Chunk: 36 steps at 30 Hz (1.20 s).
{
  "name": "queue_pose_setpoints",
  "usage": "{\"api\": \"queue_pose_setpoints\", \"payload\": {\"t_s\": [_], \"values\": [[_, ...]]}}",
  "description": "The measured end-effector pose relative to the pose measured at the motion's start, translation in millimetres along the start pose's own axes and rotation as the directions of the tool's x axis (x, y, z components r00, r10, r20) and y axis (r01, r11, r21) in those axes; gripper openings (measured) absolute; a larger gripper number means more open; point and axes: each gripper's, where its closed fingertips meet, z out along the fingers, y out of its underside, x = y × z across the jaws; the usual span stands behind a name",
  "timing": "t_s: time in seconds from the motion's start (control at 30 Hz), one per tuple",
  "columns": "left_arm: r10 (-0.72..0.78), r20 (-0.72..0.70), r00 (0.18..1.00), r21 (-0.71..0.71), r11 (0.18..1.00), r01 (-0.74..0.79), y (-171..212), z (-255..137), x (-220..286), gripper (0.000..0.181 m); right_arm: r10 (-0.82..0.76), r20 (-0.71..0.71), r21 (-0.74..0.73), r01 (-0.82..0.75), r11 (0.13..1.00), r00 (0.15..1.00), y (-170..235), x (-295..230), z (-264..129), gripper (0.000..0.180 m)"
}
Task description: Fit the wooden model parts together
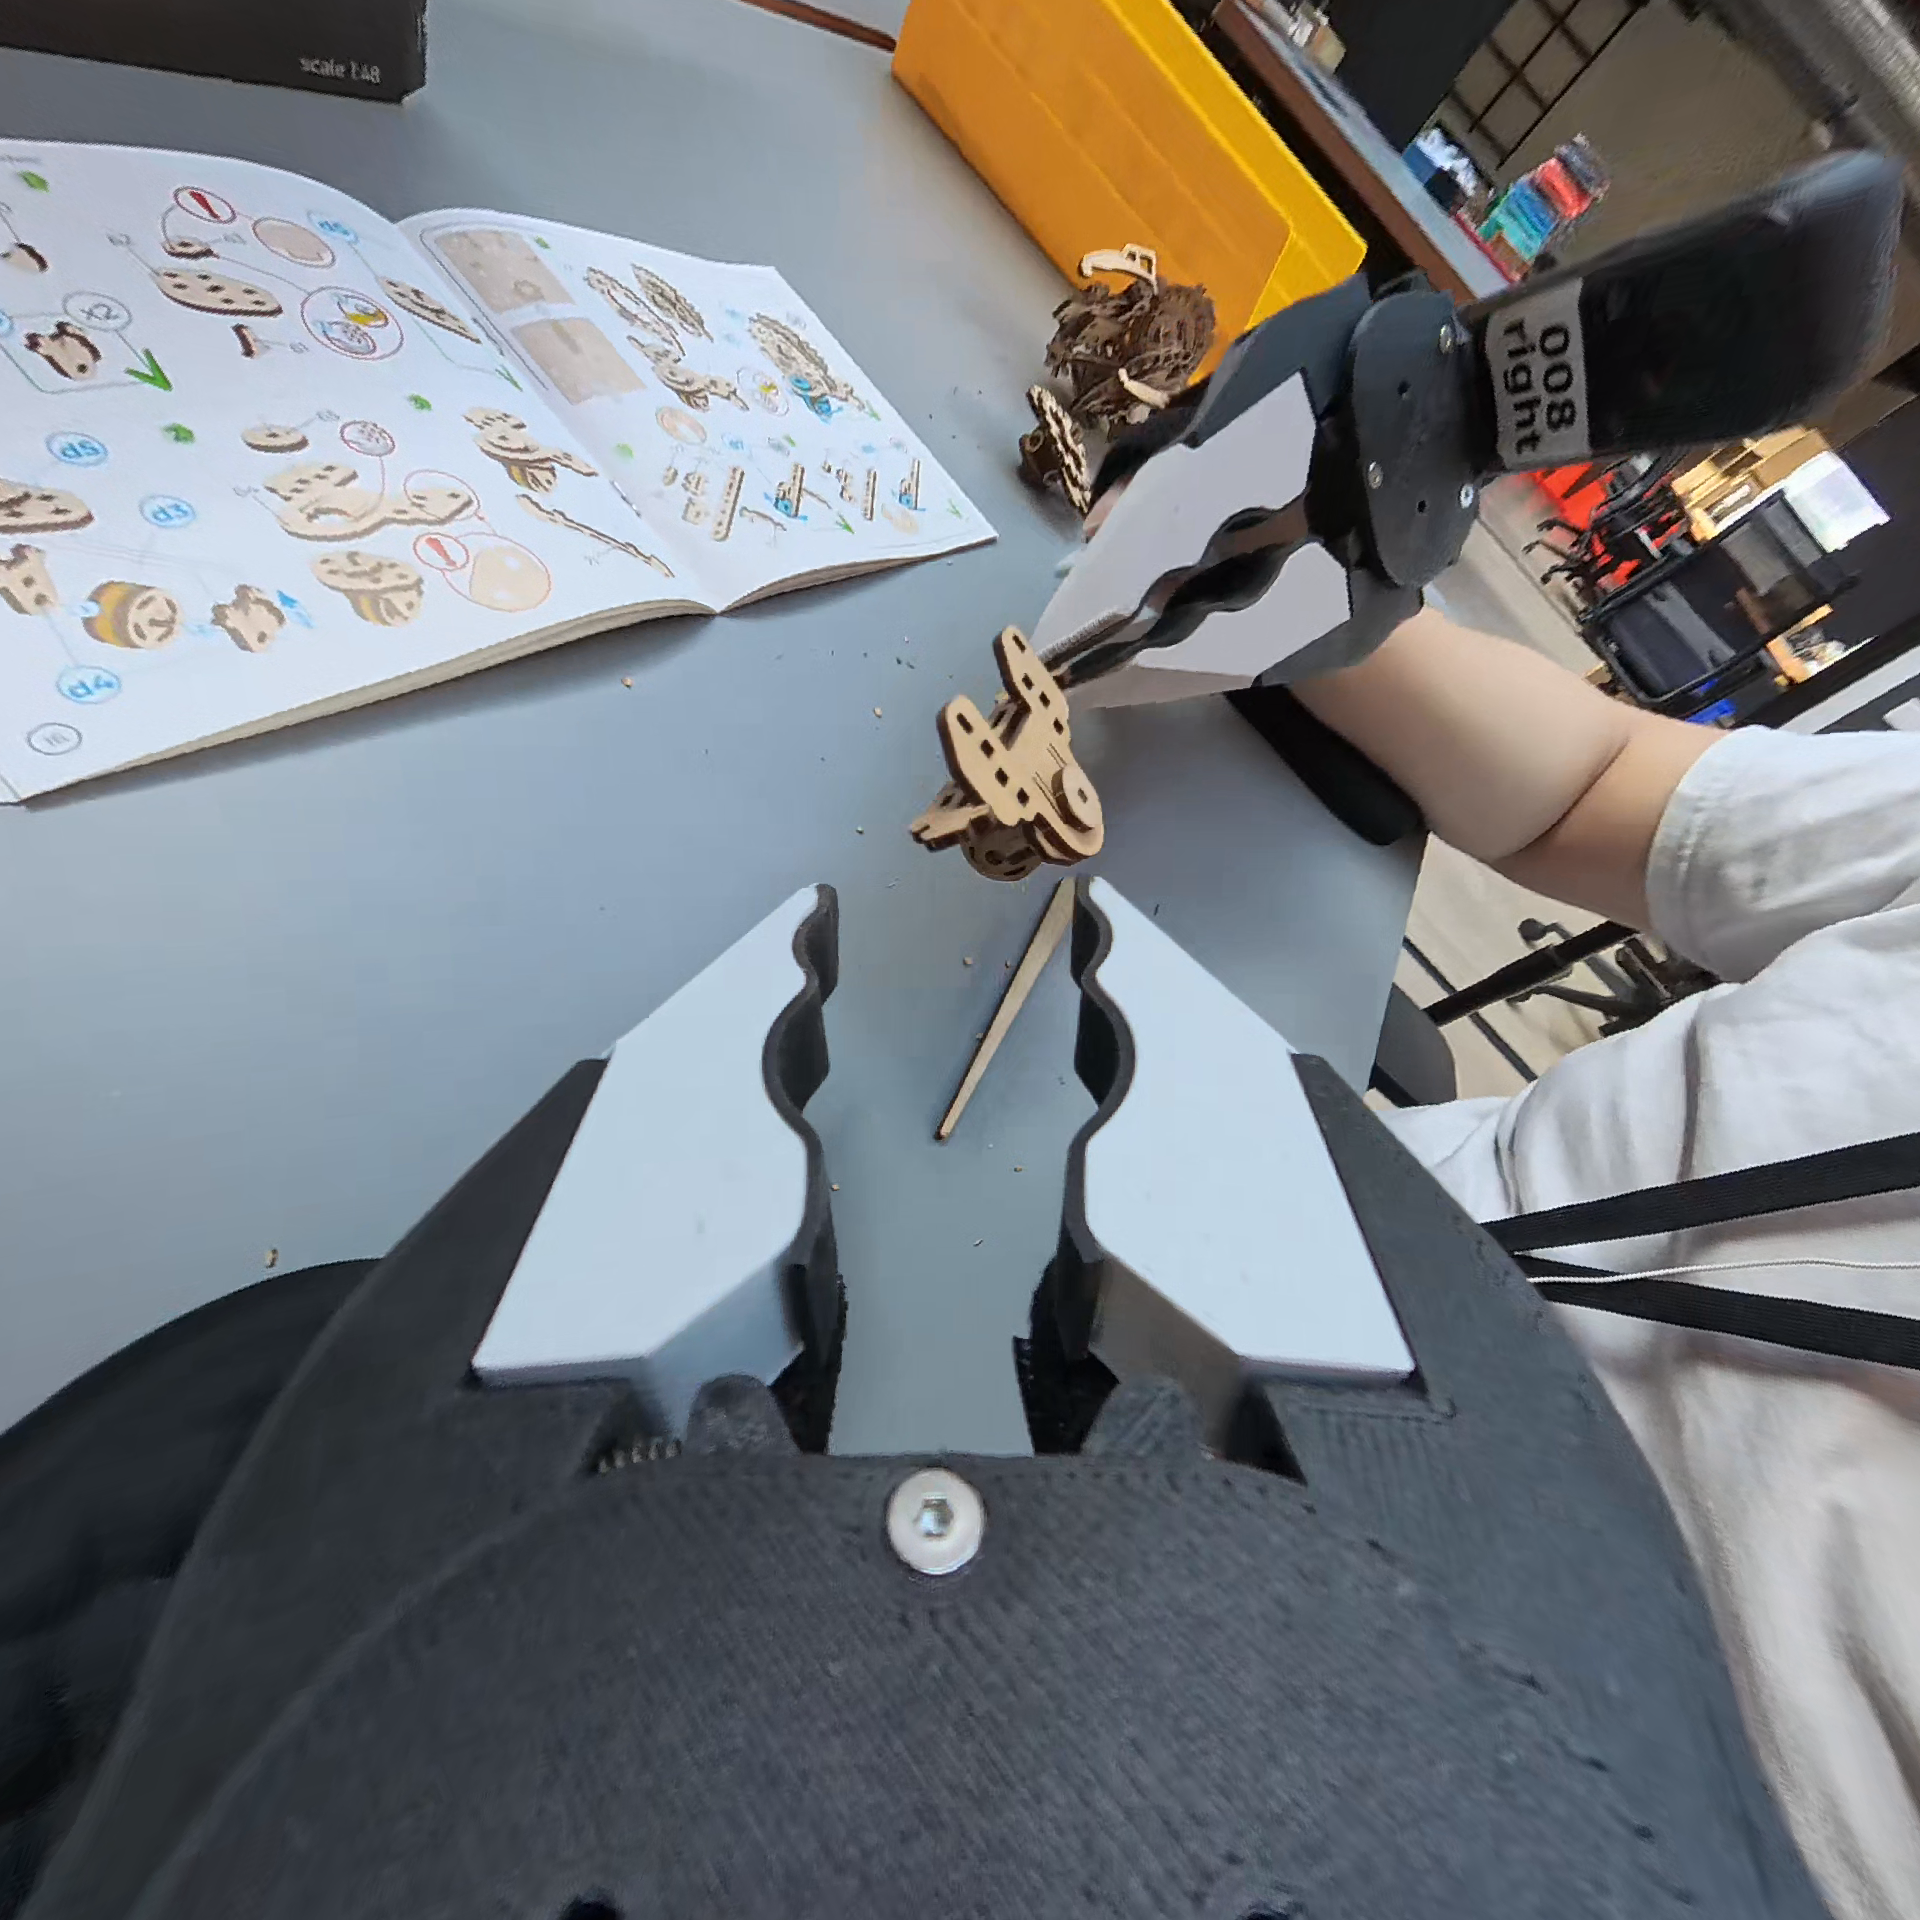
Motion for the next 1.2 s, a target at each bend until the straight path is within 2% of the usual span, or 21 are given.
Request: {"api": "queue_pose_setpoints", "payload": {"t_s": [0.2, 0.4, 0.6, 0.7, 0.83, 0.9, 1.07, 1.13, 1.2], "values": [[-0.12, -0.177, 0.977, 0.074, 0.988, 0.135, -12, 0, 18, 0.048, -0.18, -0.117, 0.011, 0.183, 0.983, 0.977, -17, 3, -8, 0.002], [-0.112, -0.197, 0.974, 0.135, 0.981, 0.14, -19, 5, 23, 0.042, -0.268, -0.142, -0.008, 0.27, 0.963, 0.953, -22, -1, -6, 0.002], [-0.088, -0.174, 0.981, 0.09, 0.99, 0.105, -16, 15, 25, 0.037, -0.275, -0.165, 0.016, 0.281, 0.959, 0.947, -28, 0, -10, 0.002], [-0.073, -0.199, 0.977, 0.091, 0.992, 0.092, -17, 17, 29, 0.022, -0.284, -0.167, 0.016, 0.291, 0.957, 0.944, -27, 0, -10, 0.002], [-0.038, -0.186, 0.982, 0.079, 0.995, 0.053, -16, 18, 30, 0.017, -0.284, -0.156, 0.017, 0.29, 0.957, 0.946, -25, -1, -9, 0.002], [0.007, -0.16, 0.987, 0.074, 0.997, 0.005, -15, 18, 30, 0.017, -0.243, -0.123, 0.038, 0.249, 0.968, 0.962, -24, -3, -8, 0.003], [0.191, -0.06, 0.98, 0.069, 0.98, -0.187, -14, 14, 33, 0.017, 0.024, 0.024, 0.177, -0.028, 0.984, 0.999, -36, -3, -20, 0.028], [0.284, -0.014, 0.959, 0.072, 0.957, -0.282, -13, 13, 37, 0.017, 0.178, 0.145, 0.206, -0.206, 0.957, 0.973, -41, -7, -21, 0.039], [0.368, 0.015, 0.93, 0.057, 0.928, -0.368, -12, 15, 43, 0.017, 0.286, 0.234, 0.162, -0.328, 0.931, 0.929, -38, -13, -14, 0.046]]}}
